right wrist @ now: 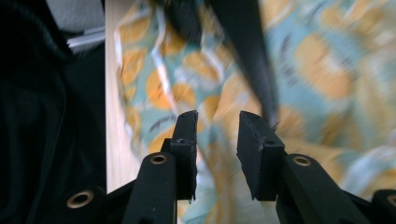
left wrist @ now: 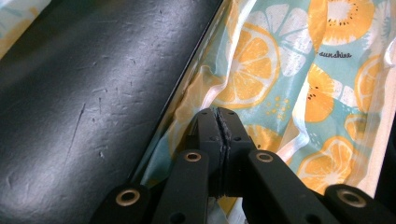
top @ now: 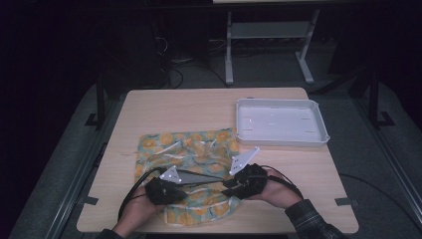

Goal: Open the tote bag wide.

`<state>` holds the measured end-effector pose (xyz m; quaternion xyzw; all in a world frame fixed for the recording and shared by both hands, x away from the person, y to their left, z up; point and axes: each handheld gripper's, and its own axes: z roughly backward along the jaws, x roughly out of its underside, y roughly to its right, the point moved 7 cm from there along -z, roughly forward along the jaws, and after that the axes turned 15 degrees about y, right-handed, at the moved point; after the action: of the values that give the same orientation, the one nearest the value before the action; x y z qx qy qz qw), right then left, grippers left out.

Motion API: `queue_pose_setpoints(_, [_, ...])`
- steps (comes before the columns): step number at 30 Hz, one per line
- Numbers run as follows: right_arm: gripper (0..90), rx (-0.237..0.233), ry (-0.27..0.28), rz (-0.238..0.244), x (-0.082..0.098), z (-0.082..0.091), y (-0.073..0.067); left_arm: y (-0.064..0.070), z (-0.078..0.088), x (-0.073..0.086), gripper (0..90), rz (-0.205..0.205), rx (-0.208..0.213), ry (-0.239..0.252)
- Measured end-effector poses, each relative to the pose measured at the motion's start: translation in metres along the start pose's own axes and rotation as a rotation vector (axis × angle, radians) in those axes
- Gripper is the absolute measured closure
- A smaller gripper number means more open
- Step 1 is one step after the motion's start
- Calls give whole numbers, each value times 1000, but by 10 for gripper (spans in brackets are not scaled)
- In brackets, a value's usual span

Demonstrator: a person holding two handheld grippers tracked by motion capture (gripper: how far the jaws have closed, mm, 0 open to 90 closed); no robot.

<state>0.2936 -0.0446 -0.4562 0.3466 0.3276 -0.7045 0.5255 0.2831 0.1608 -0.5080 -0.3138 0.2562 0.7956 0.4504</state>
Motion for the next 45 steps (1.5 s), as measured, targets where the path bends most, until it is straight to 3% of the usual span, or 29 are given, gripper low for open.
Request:
queue_pose_setpoints(4, [655, 32, 33, 5, -15, 7, 8, 0, 0, 0, 884, -1, 1, -2])
queue_pose_setpoints(7, [651, 80, 45, 3, -24, 6, 16, 1, 0, 0, 884, 2, 4, -3])
queue_pose_setpoints(13, [643, 119, 14, 38, -24, -15, 29, 0, 0, 0, 884, -7, 5, -4])
queue_pose_setpoints(18, [644, 115, -2, 40, -22, -32, 30, 1, 0, 0, 884, -4, 6, -1])
queue_pose_setpoints(21, [689, 122, -13, 64, -21, -38, 32, 0, 0, 0, 884, -2, 9, 1])
queue_pose_setpoints(25, [841, 136, -16, 75, -22, -38, 35, 0, 0, 0, 884, 0, 9, 3])
queue_pose_setpoints(28, [893, 146, -9, 85, -23, -37, 37, 0, 0, 0, 884, 0, 9, 2])
queue_pose_setpoints(34, [897, 191, 26, 58, -27, -30, 51, 0, 0, 1, 885, -6, 12, -2])
queue_pose_setpoints(45, [898, 260, 30, -7, -17, -28, 81, 0, 1, 1, 888, -8, 11, -8])
